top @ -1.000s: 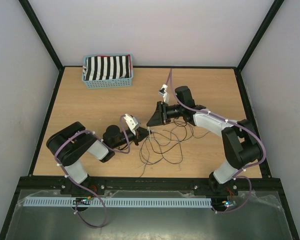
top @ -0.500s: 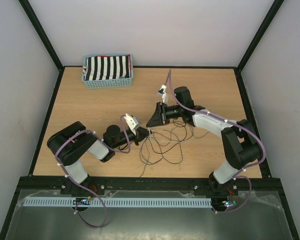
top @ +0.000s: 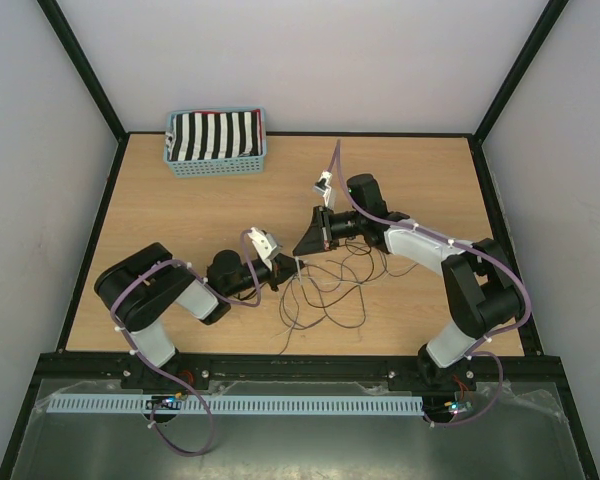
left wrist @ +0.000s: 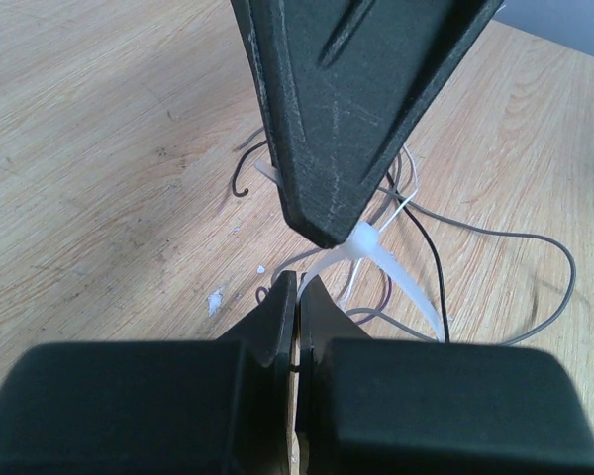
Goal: Zip-tie the wires
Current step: Tie the cable at the center of the board.
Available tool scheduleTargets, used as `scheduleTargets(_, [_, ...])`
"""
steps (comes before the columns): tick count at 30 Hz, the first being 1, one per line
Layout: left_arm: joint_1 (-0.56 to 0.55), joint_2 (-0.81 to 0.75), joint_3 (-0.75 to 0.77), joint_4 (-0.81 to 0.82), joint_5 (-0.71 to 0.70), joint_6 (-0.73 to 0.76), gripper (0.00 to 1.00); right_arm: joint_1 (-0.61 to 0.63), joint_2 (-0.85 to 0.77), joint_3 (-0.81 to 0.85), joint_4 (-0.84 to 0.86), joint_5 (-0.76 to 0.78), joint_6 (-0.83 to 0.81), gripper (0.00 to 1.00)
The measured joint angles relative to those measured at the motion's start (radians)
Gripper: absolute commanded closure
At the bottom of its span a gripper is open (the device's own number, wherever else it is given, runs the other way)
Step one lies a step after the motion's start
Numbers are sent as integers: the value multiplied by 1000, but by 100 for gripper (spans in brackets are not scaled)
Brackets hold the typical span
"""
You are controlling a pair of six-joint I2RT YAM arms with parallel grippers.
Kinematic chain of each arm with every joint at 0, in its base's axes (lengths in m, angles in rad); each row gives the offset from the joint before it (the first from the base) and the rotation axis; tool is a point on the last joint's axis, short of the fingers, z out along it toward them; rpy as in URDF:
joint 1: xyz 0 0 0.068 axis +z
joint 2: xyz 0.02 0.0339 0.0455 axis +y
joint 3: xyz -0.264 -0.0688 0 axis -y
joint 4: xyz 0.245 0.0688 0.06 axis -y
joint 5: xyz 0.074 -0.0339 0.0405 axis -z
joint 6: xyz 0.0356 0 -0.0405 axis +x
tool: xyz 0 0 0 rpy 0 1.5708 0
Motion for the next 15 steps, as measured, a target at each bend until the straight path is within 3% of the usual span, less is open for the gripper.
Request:
scheduleTargets(3, [0,0,2,0,3,-5,98,0,0,0,0,2,0,100])
scheduleTargets(7, [0,0,6,-2,7,-7,80,2,0,0,0,3,0,100])
scheduleTargets(15, [6,-18,5,-5,17,16,66,3,0,0,0,1,0,100])
